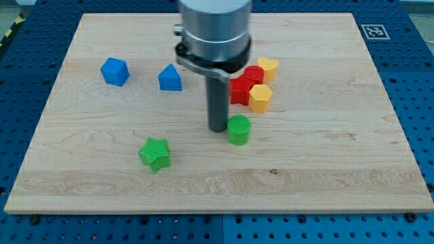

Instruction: Push the green blocks towards the red star

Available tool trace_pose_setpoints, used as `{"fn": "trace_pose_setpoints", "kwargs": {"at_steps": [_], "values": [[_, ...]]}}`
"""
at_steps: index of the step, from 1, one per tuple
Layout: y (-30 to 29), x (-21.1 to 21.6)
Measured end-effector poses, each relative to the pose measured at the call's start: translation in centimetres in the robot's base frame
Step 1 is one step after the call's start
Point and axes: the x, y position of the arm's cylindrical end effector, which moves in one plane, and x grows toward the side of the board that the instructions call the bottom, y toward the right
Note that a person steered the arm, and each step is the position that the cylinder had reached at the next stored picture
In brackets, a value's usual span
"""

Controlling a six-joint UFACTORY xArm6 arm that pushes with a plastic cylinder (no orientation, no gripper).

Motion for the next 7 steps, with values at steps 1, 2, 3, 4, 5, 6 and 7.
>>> {"fn": "trace_pose_setpoints", "kwargs": {"at_steps": [1, 2, 3, 4, 5, 6, 7], "values": [[-3.2, -1.6], [-9.3, -3.2], [-14.3, -3.3], [-17.2, -1.4], [-17.5, 3.6], [-16.3, 8.7], [-14.5, 9.9]]}}
